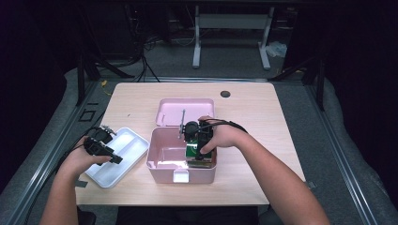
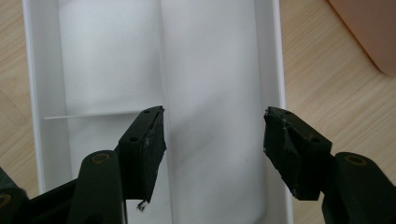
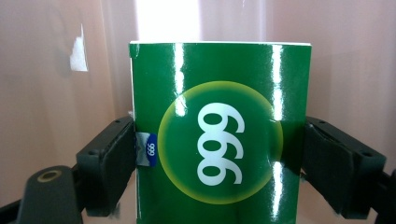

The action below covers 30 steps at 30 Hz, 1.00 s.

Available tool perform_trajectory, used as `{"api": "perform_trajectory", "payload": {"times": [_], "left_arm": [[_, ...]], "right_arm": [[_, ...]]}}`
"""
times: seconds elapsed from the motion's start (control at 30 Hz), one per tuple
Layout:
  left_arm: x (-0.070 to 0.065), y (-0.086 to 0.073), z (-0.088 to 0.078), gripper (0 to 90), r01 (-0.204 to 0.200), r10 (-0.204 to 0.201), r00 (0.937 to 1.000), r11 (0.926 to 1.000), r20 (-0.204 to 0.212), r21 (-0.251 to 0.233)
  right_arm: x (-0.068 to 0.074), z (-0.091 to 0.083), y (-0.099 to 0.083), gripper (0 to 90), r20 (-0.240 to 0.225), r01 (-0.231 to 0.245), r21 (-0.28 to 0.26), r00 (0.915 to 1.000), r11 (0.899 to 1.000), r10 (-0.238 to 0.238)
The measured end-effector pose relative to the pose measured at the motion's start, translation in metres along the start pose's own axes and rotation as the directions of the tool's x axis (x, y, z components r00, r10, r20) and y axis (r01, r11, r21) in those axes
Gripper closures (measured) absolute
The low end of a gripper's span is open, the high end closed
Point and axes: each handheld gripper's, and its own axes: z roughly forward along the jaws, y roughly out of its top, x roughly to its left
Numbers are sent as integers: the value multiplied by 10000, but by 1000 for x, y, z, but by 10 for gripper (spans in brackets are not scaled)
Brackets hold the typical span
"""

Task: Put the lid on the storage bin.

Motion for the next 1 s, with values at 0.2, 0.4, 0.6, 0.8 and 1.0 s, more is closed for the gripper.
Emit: {"api": "perform_trajectory", "payload": {"times": [0.2, 0.4, 0.6, 0.8, 1.0], "left_arm": [[0, 0, 0, 386, 13, -13, 10000, 10000, 4, -5], [0, 0, 0, 386, 14, -14, 10000, 10000, 7, -1], [0, 0, 0, 386, 26, -26, 10000, 10000, 15, -2], [1, -1, 1, 385, 25, -25, 10000, 10000, 12, 45], [1, -1, 2, 385, 29, -29, 10000, 10000, 6, 86]], "right_arm": [[-1, 4, -1, 155, 61, -188, 228, 9998, 9996, 186], [3, -13, -1, 207, 158, -243, -482, 9996, 9985, 251], [10, -31, -3, 236, 295, -97, -568, 9995, 9983, 114], [8, -48, -18, 242, 553, -422, -576, 9974, 9974, 453], [2, -65, -43, 246, 622, -1076, -686, 9918, 9918, 1119]]}}
